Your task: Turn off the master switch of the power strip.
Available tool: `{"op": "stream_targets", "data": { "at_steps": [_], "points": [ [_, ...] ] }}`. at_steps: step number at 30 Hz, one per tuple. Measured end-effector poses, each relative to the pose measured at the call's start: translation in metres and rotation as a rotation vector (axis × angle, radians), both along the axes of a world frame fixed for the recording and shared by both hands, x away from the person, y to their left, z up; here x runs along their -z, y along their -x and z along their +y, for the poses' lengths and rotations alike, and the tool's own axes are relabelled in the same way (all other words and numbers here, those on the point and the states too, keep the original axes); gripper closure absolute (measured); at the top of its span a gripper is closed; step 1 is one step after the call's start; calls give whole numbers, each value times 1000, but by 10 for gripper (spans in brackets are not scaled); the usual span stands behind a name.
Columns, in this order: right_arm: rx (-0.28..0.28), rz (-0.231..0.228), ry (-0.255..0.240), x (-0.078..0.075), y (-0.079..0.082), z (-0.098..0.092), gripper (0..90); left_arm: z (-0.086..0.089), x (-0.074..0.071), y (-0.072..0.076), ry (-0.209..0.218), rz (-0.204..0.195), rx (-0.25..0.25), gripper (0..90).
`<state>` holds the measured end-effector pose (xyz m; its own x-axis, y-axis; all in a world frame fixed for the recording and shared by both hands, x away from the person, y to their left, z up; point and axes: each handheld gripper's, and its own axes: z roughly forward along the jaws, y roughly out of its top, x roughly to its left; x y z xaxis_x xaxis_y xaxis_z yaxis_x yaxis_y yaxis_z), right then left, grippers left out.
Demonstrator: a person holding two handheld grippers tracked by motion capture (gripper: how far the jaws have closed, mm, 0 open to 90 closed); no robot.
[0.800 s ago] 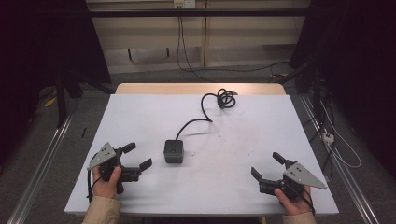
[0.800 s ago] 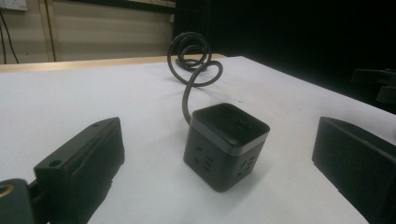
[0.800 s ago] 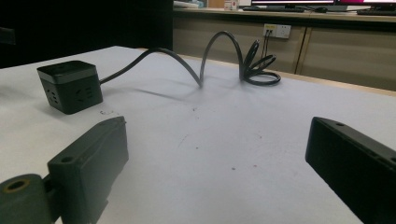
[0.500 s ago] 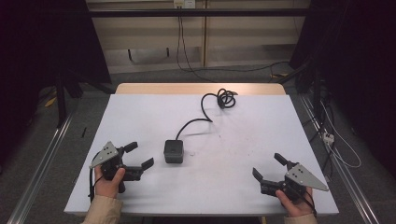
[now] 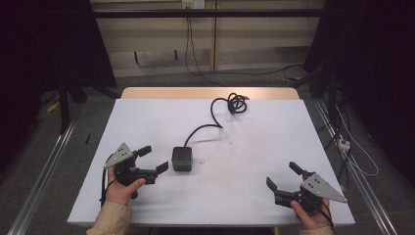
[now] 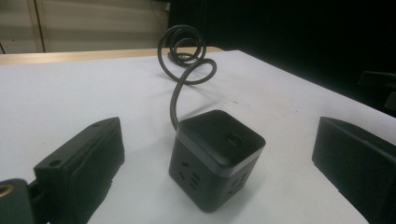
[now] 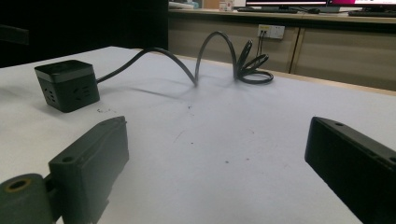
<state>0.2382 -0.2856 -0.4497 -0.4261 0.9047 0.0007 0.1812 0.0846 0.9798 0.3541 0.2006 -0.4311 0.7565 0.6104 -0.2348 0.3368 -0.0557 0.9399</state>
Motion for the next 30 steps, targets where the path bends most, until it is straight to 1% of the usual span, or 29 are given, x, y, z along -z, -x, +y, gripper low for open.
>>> {"op": "stream_targets", "data": {
  "at_steps": [6,8,9,16,18,23,24,29,30],
  "points": [
    [-1,3,4,1,0,0,58,-5,-2,-1,-20,14,7,20],
    [-7,-4,7,0,1,1,58,-6,-4,-1,-20,10,4,35],
    [-10,-3,7,-1,1,2,59,-6,-6,-1,-4,11,7,48],
    [-19,-7,12,-2,2,5,59,-10,-10,-3,7,8,17,77],
    [-22,-7,11,-2,2,5,59,-11,-12,-4,7,6,20,102],
    [-25,-8,15,-2,2,7,59,-12,-14,-5,4,5,21,121],
    [-27,-10,17,-2,1,7,59,-13,-14,-5,5,6,20,139],
    [-29,-10,18,-2,1,8,59,-15,-14,-7,-12,14,24,168],
    [-28,-10,16,-2,1,8,59,-16,-14,-7,-11,17,22,186]
  ]
}}
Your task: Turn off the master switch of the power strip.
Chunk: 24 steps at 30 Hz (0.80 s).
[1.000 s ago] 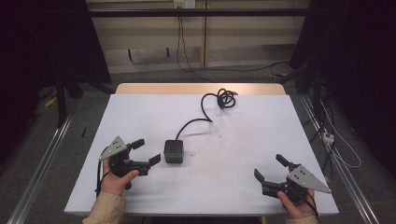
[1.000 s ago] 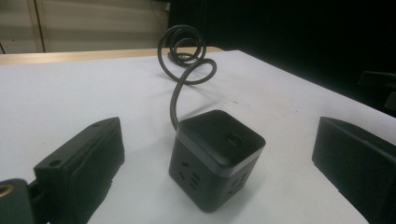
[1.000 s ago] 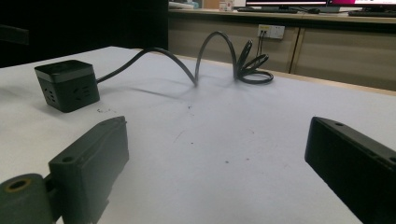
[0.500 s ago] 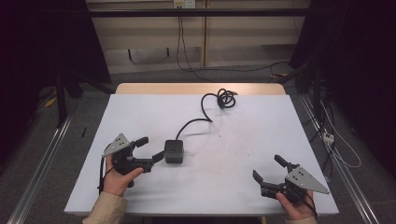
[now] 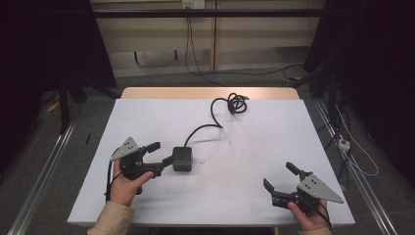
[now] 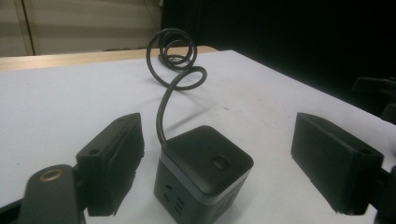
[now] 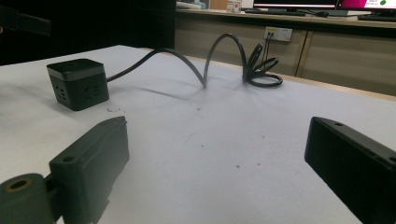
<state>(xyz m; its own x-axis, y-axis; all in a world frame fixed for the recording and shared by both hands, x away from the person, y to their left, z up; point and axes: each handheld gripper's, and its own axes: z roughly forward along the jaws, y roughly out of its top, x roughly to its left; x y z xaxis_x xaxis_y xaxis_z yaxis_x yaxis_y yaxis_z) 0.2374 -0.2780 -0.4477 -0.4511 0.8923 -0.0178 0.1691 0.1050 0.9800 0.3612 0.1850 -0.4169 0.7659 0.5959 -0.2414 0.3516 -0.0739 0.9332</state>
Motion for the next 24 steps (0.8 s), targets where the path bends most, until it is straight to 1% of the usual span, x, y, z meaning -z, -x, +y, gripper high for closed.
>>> {"op": "stream_targets", "data": {
  "at_steps": [2,3,8,12,14,15,20,22,23,24],
  "points": [
    [0,-1,0,0,0,0,59,0,0,-1,2,0,0,207],
    [0,0,0,0,0,0,59,-1,-1,-1,-4,2,-4,219],
    [0,1,0,0,0,0,59,-3,-2,-3,-15,4,-4,238],
    [-9,0,-1,0,-1,1,59,-5,-2,-4,-28,6,-9,300],
    [-11,1,-1,1,-1,1,59,-5,-2,-5,-36,10,-9,312],
    [-15,-1,-2,1,-2,2,59,-5,-2,-5,-39,11,-10,353],
    [-20,1,-2,1,-3,2,59,-6,-3,-6,-43,11,-2,417],
    [-22,0,-2,1,-3,2,59,-7,-4,-6,-36,14,2,440],
    [-20,-3,-5,1,-3,2,59,-7,-4,-7,-37,13,5,480],
    [-20,-3,-5,1,-3,2,59,-7,-5,-7,-36,14,8,480]
  ]
}}
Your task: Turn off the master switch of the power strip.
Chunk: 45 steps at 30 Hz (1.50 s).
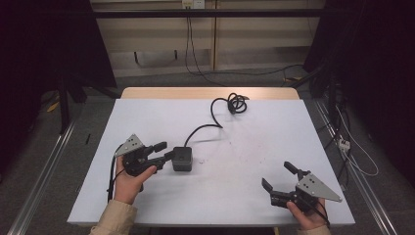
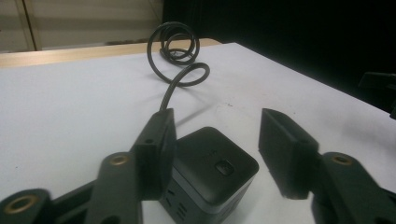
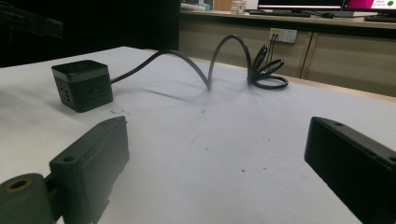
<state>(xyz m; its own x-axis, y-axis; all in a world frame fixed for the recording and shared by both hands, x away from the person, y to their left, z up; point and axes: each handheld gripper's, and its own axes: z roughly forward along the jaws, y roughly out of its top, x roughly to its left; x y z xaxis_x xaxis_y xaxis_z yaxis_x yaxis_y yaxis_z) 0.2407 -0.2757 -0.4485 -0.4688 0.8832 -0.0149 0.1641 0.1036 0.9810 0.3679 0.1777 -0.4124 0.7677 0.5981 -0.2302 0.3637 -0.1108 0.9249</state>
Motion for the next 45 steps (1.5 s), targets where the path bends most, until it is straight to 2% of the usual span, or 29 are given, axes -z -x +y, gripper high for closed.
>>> {"op": "stream_targets", "data": {
  "at_steps": [2,8,17,32,45],
  "points": [
    [3,-2,0,-1,-2,1,59,1,-1,0,4,15,-1,530],
    [-11,-3,1,-1,-5,5,61,2,-1,-1,7,23,10,636],
    [-15,-3,0,-1,-5,6,61,-1,-2,-3,1,35,26,735],
    [-22,-1,4,0,-8,9,61,-4,-3,-8,-4,44,32,781],
    [-19,-2,10,0,-7,8,60,-9,-5,-11,-30,47,50,828]
  ]
}}
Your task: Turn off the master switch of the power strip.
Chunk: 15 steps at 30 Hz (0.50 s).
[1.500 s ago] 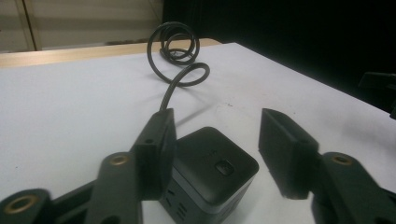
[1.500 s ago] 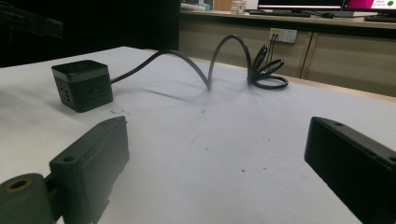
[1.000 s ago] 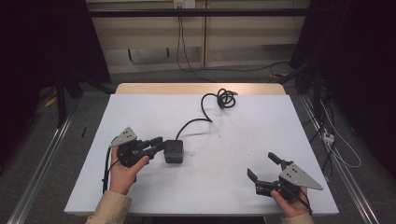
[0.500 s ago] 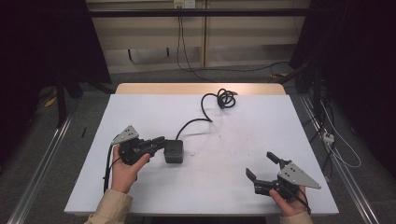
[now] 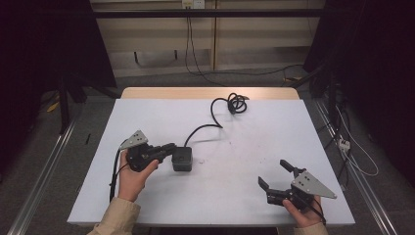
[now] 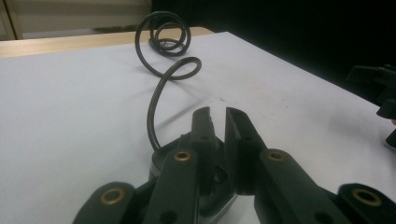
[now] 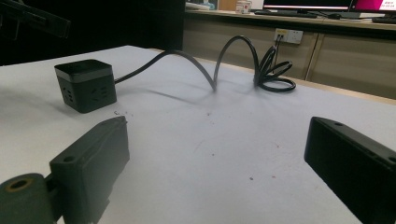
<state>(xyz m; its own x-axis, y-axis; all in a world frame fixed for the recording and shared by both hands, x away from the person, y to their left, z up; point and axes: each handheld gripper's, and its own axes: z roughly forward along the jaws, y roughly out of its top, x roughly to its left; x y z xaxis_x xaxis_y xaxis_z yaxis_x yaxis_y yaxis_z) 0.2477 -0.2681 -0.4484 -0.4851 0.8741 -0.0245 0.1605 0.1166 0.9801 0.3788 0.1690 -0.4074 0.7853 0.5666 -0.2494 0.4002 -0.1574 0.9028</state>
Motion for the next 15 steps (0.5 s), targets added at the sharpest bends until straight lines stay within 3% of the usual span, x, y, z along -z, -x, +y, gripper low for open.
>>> {"op": "stream_targets", "data": {
  "at_steps": [15],
  "points": [
    [-5,1,0,0,-1,2,60,-4,2,1,-35,15,21,900]
  ]
}}
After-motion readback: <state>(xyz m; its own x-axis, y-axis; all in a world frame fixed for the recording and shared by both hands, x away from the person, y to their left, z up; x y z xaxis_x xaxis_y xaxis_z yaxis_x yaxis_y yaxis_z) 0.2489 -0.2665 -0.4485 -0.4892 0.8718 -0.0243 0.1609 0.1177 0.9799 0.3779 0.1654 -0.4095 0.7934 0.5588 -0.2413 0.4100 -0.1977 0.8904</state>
